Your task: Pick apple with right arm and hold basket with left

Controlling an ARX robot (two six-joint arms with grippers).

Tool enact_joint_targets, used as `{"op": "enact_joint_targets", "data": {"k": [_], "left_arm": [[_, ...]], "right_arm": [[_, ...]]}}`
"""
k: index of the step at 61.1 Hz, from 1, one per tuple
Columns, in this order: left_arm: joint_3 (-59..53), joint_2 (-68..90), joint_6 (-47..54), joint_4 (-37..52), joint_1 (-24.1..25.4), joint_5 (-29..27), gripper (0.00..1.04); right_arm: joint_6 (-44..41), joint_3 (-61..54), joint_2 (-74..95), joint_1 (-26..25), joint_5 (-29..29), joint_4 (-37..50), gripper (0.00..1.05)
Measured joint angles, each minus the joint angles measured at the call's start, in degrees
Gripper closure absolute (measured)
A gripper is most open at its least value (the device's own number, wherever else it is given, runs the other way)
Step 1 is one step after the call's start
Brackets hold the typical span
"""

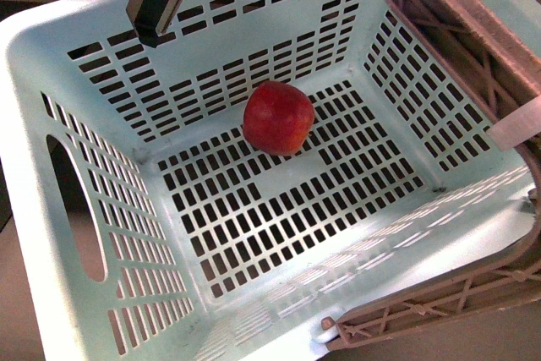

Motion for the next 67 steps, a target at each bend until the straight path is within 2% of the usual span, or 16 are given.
{"op": "enact_joint_targets", "data": {"k": [9, 22, 24, 26, 31, 57, 62, 67], "left_arm": [[0.0, 0.0, 0.0, 0.0, 0.0, -0.1, 0.98], [0.0, 0.0, 0.0, 0.0, 0.0, 0.0, 0.98], [0.0, 0.0, 0.0, 0.0, -0.1, 0.0, 0.98], [0.0, 0.0, -0.1, 0.0, -0.1, 0.0, 0.98], [0.0, 0.0, 0.0, 0.0, 0.0, 0.0, 0.98], [0.0, 0.0, 0.2, 0.0, 0.0, -0.1, 0.98], [0.0, 0.0, 0.2, 0.0, 0.0, 0.0, 0.98], [0.0, 0.0, 0.2, 0.0, 0.0, -0.1, 0.98]], "right_arm": [[-4.3, -2.2, -3.5, -3.5, -3.5, -0.6, 0.67], [-5.5, -4.1, -7.9, -7.7, -8.0, -3.0, 1.03], [-5.9, -4.3, -8.8, -10.3, -11.7, -3.7, 1.03], [-5.9, -4.6, -9.4, -11.9, -13.0, -4.0, 1.03], [-5.9, -5.2, -10.8, -13.8, -13.1, -4.9, 1.03], [-5.9, -6.5, -17.1, -14.1, -13.6, -8.0, 1.03], [-5.9, -6.5, -24.3, -14.1, -13.6, -17.0, 1.03], [-5.9, -6.5, -26.5, -14.1, -13.6, -17.8, 1.03]]}}
